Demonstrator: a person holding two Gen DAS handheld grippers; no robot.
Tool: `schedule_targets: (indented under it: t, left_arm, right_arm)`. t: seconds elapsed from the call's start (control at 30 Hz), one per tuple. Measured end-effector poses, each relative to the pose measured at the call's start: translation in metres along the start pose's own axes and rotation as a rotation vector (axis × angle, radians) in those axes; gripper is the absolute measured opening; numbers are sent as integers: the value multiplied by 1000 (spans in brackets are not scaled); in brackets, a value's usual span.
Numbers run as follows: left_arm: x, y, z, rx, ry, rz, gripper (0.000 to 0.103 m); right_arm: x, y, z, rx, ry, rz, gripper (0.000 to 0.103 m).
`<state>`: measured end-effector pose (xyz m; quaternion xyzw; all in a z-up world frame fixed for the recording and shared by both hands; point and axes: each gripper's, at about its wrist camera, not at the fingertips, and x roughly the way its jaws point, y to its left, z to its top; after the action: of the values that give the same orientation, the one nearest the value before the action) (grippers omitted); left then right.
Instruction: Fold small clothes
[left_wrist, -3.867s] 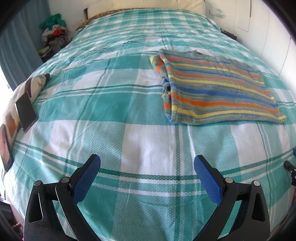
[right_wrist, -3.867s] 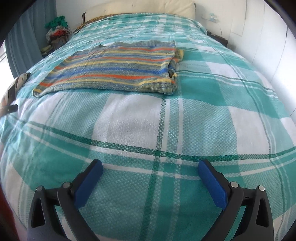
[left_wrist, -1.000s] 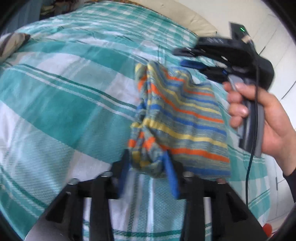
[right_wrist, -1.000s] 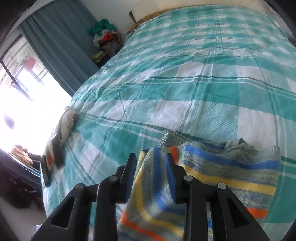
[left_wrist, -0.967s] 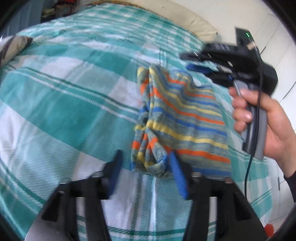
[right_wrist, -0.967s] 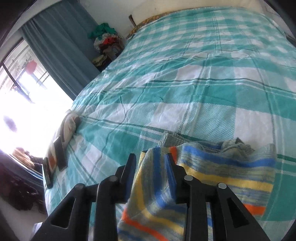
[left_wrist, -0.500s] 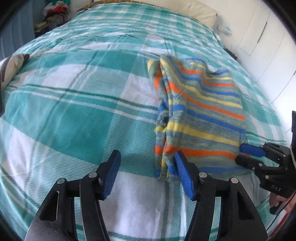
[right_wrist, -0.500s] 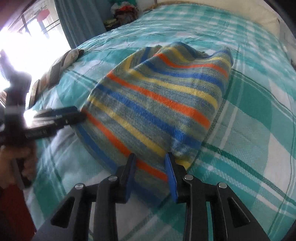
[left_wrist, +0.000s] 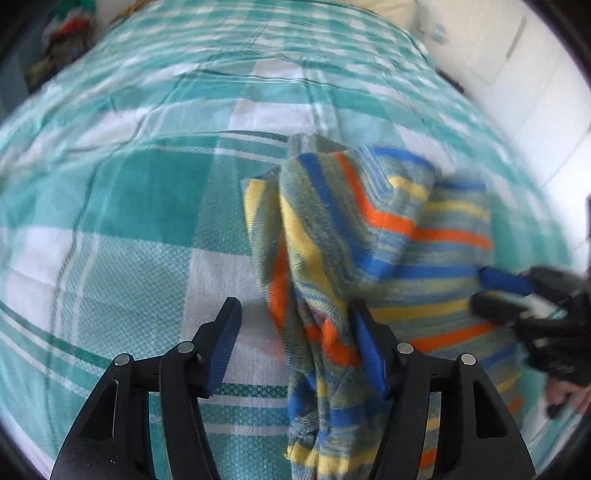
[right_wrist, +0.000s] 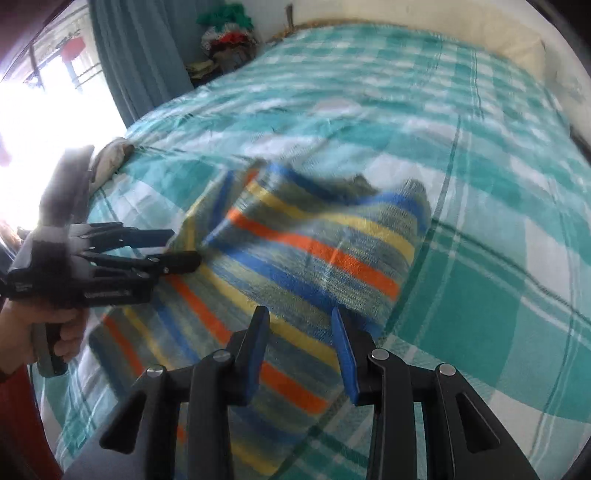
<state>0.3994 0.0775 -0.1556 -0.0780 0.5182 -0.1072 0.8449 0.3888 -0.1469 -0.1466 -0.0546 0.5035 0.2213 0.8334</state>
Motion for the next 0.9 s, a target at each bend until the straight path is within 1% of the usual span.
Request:
schedule_targets:
  t: [0.07,0.1,0.13,0.17,0.2,0.23,0.27,0.3,0.33,0.37,0.4,0.47,0.53,0.6,0.63,0.67,0.73,0.77,0.8,0.83,0.87,0.9]
  left_arm:
    - [-17,5,2,-11,-41,-11,63]
    - [-26,7,4,-8,-79,-25,68]
    - [-33,7,8,-7,-106,-69,72]
    - [-34,6,12,-6,-111,-106,77]
    - [-32,2,17,1,-106,-125,78]
    - [-25,-3,21,18,-99,-106,78]
    - [-16,-7,25,38,-86,-64,78]
    - [-4,-9,28,57,-64,-14,78]
    - [9,-7,29,67,-34,39,78]
    - [16,-3,28,63,-11,55,78]
    - [15,3,27,44,-8,34,77]
    - [-6,12,22,4,-39,10,74]
    - [-34,16,9,-1,-81,-41,75]
    - [-53,17,-9,4,-97,-96,78]
    - [-56,15,-19,11,-94,-104,79]
    - [-55,12,-30,25,-76,-96,81]
    - [-39,8,-53,70,0,-44,81]
    - [-33,9,-63,87,27,-25,81]
    - [-37,9,-70,92,10,-26,81]
    - [-46,11,-71,81,-8,-37,79]
    - [-56,14,-70,58,-29,-63,79]
    - [-65,17,-67,33,-62,-104,80]
  right_arm:
    - [-11,2,8,-22,-42,10,35]
    - [-20,1,13,-20,-76,16,35]
    - [-29,-1,20,-15,-121,20,35]
    - [-33,-4,28,-9,-144,13,35]
    - [-32,-7,34,0,-152,4,35]
    - [-25,-12,42,21,-146,-12,35]
    - [-14,-17,48,42,-124,-29,36]
    - [1,-23,52,64,-83,-46,39]
    - [19,-28,53,91,-27,-65,41]
    - [28,-31,52,110,-4,-66,41]
    - [27,-30,51,115,-22,-77,41]
    - [9,-22,49,118,-58,-92,41]
    - [-25,-11,38,112,-136,-43,41]
    - [-51,5,19,82,-160,-21,41]
    - [-57,12,8,72,-157,-2,41]
    - [-59,19,-5,69,-144,18,41]
    - [-46,29,-35,73,-66,36,45]
    - [-39,33,-48,60,-34,14,48]
    - [-36,39,-63,36,-9,-20,48]
    - [-39,40,-70,37,-2,-24,48]
    - [-47,38,-75,63,-25,2,52]
    - [-59,32,-78,108,-73,43,64]
